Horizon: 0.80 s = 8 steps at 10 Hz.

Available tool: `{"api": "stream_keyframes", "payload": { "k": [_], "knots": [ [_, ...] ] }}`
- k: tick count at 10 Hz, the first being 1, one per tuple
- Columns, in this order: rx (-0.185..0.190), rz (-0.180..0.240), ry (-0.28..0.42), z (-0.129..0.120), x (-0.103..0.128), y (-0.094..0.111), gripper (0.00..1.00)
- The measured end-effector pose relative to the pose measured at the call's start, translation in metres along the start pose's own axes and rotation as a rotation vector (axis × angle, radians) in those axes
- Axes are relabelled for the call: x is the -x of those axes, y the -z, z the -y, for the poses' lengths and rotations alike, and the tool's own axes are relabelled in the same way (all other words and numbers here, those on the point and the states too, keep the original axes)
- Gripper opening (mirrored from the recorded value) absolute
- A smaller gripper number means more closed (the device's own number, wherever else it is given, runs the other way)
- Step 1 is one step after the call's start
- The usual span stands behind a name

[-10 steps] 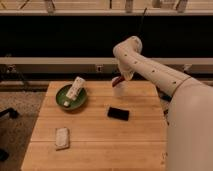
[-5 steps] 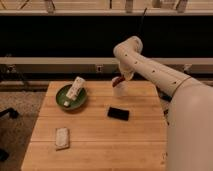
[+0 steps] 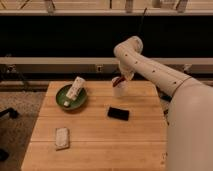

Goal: Place the pepper in the ceramic cup

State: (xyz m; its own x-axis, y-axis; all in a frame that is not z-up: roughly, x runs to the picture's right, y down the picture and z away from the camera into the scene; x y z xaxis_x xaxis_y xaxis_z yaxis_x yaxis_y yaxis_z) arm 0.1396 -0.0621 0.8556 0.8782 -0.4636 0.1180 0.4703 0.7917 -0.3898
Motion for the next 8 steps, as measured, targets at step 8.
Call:
{"api": "stream_keyframes", "payload": {
  "k": [8],
  "knots": [
    [-0.007, 0.001, 0.024, 0.0027, -0.0031, -0.0008, 0.51]
  ]
}}
